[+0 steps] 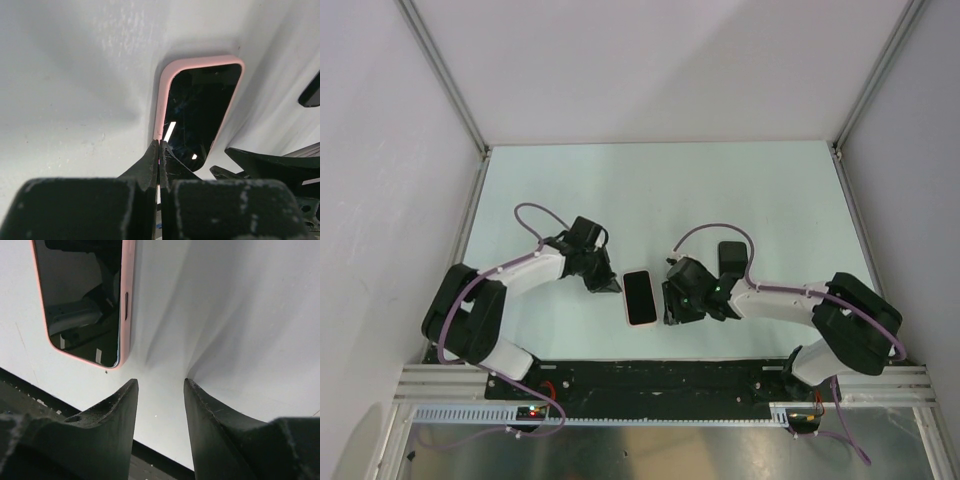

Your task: Put the phone into the phone case

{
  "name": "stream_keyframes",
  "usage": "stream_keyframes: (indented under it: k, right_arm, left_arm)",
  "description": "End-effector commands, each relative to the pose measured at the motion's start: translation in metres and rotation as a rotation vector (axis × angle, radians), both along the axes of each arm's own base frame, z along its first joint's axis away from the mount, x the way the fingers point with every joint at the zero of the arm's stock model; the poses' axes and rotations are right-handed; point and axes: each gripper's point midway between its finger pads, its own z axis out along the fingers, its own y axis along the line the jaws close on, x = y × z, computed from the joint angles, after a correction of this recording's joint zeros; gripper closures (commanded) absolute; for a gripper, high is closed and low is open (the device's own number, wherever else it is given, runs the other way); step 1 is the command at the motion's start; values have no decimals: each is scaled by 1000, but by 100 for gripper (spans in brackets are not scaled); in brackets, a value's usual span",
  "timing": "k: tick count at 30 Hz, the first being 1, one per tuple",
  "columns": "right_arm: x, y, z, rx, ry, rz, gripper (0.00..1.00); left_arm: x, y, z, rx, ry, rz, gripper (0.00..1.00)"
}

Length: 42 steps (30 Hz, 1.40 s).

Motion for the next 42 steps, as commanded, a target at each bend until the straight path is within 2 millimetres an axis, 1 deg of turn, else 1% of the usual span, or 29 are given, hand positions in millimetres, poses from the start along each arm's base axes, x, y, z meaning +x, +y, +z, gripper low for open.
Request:
stream_keyframes:
  k: [1,8,16,29,40,42]
  right_arm:
    - [-4,17,15,89,-10,-10,54]
    - [-1,24,22,115,-27,-20,55]
    - [1,31,13,102,-13,-13,61]
    - [9,39,19,118,-31,-14,62]
    - [5,43,6,69,-13,8,66]
    - [7,41,4,49,-24,0,66]
  left_arm:
    - [-3,-1,5,-11,-32,3,100]
    - [-8,-3,2,-13,-27,-7,100]
    - [-12,-7,-1,-17,-21,-15,100]
    - [-14,-8,-3,-19,-13,-17,100]
    - [-14,-8,-3,-19,-13,-16,100]
    - [-13,-8,-4,-18,-12,-17,100]
